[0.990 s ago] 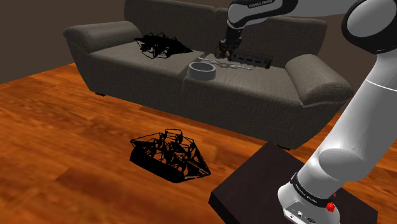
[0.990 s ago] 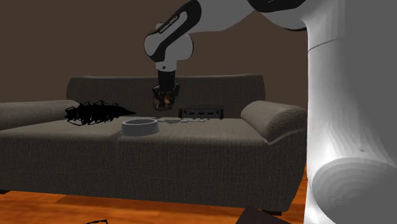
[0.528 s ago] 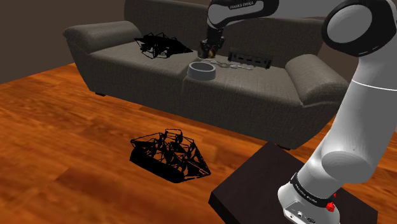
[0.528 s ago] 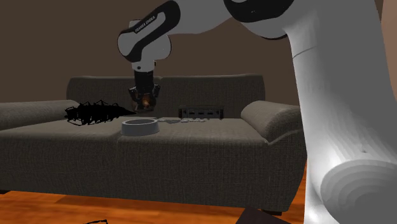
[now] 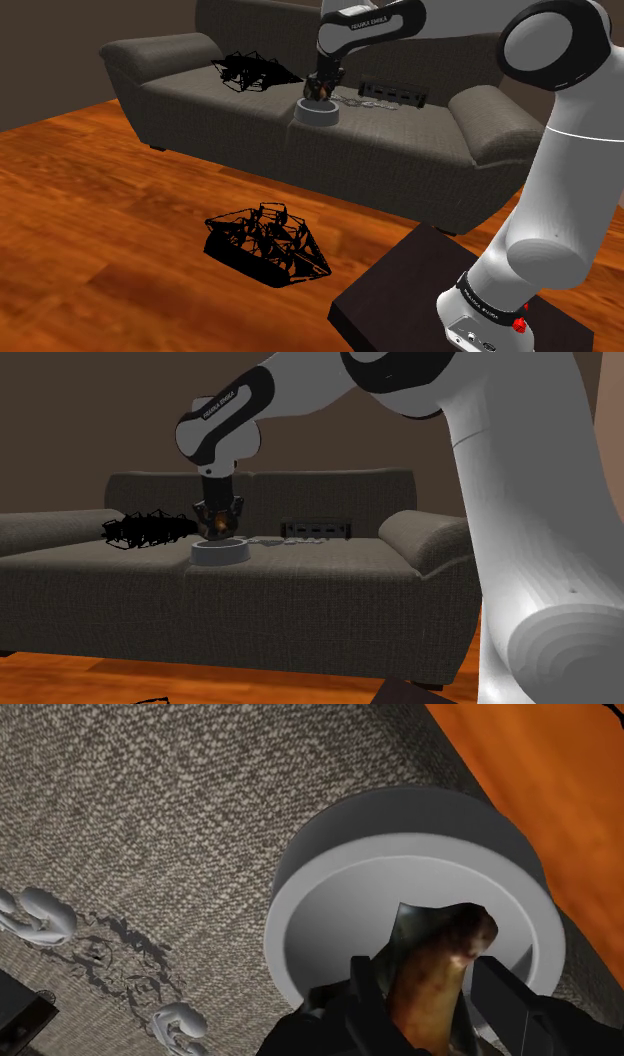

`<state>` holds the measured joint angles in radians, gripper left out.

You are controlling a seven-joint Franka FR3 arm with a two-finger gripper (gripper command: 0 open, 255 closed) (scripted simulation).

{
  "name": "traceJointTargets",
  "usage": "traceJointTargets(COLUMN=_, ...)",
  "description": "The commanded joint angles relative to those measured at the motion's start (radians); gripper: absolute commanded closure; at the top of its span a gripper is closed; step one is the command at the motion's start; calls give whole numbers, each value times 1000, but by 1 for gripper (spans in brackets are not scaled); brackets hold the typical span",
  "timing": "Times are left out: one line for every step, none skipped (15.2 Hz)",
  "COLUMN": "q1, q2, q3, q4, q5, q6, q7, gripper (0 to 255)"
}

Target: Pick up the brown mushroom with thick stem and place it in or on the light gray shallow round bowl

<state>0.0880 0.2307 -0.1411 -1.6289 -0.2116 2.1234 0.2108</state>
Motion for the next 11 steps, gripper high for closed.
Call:
traceJointTargets(q1=1, q2=1, q3=0, q4=-25, q5=-3, q6=26, q7=7, gripper=255)
traceJointTargets(q1=1, q2=3, q3=-1, q4=-37, q5=-5, q6=41, q7=10, gripper=255)
traceJointTargets(q1=1, q2=3, q3=-1, q4=-37, q5=-5, q6=41, q7=10, gripper=255)
traceJointTargets(q1=1, q2=3, q3=-1, q4=-37, q5=-5, q6=41, q7=10, gripper=255)
traceJointTargets(q1=1, q2=3, q3=-1, q4=-37, q5=-5, q6=41, q7=10, gripper=255)
traceJointTargets(q1=1, q2=3, q3=-1, q4=-37, q5=-5, q6=41, q7=10, gripper=255)
traceJointTargets(q1=1, q2=3, q3=-1, q4=-37, q5=-5, q6=41, q7=10, gripper=255)
traceJointTargets(q1=1, q2=3, q3=-1, q4=-37, q5=-5, q6=41, q7=10, gripper=255)
traceJointTargets(q1=1, q2=3, q3=-1, q4=-37, q5=-5, q6=41, q7=10, gripper=255)
traceJointTargets(q1=1, q2=3, q3=-1, q4=-37, q5=-5, q6=41, q7=10, gripper=255)
traceJointTargets(q1=1, q2=4, q3=-1, q4=-36, q5=-5, q6=40, q7=10, gripper=0)
